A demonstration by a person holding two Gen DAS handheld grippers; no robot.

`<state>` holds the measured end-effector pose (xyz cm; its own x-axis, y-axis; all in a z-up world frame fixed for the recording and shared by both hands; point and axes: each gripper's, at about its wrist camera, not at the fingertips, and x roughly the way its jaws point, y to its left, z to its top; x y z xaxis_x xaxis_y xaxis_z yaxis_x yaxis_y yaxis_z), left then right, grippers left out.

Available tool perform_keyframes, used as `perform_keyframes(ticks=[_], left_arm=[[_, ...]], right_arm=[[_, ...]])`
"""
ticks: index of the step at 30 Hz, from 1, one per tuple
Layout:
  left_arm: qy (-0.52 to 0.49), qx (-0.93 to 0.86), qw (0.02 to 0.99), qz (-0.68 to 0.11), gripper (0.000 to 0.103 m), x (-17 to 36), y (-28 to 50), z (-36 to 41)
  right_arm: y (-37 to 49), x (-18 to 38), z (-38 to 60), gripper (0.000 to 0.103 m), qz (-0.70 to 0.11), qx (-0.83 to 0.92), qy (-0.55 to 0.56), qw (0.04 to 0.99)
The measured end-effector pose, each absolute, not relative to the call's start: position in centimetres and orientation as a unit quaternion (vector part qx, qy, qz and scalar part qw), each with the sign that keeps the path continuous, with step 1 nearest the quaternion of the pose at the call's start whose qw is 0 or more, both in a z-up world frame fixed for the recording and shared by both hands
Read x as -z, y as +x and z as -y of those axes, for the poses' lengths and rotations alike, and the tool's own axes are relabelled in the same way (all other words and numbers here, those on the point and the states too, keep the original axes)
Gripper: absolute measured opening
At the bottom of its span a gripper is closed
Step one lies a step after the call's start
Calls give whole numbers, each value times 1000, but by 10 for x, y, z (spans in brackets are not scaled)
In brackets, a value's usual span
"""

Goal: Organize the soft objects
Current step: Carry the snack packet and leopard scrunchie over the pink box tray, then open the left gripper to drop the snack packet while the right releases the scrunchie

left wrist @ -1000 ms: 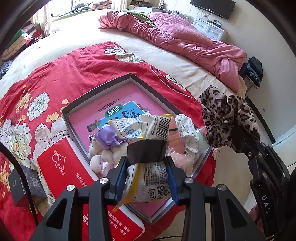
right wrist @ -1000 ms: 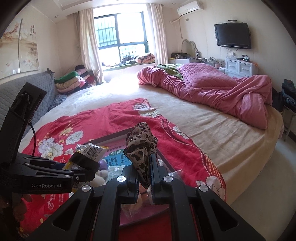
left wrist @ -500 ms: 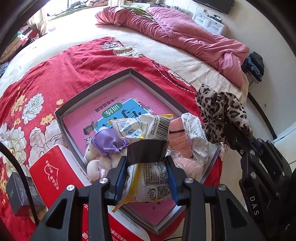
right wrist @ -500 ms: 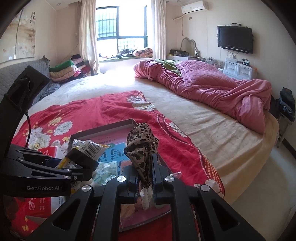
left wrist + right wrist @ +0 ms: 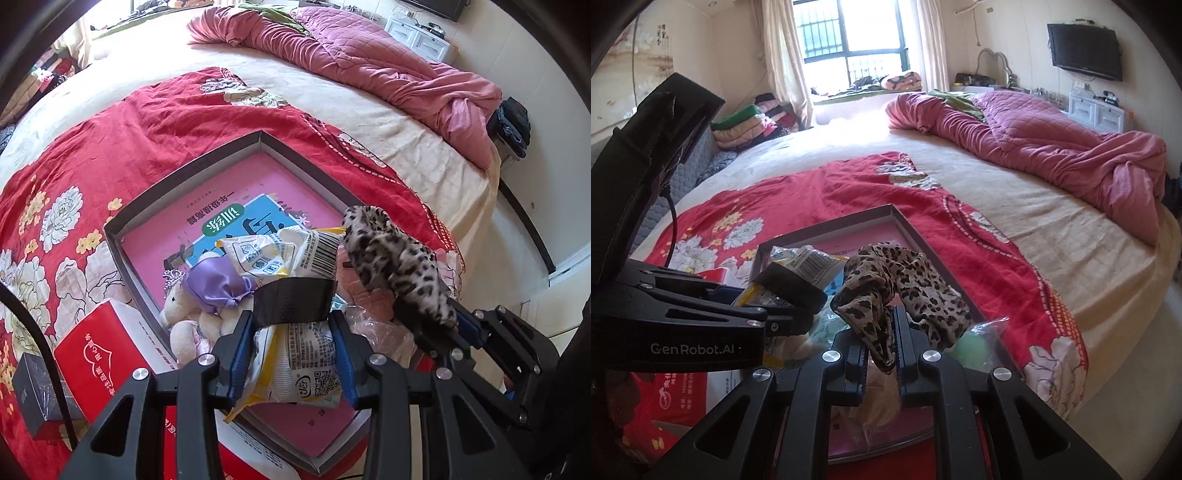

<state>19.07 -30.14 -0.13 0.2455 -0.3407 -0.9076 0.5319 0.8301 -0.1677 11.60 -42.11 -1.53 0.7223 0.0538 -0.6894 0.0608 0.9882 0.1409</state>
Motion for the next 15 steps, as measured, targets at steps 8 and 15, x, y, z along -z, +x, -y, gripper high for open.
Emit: perform_keyframes(ticks=[8,15], left_arm=[[95,274,779,-556,42,4,194,304],[101,272,782,-552,58,2,189,302]], right_arm=[[110,19,421,51,-382,-17,96,919],[97,10,422,65,-373,-18,89,924]])
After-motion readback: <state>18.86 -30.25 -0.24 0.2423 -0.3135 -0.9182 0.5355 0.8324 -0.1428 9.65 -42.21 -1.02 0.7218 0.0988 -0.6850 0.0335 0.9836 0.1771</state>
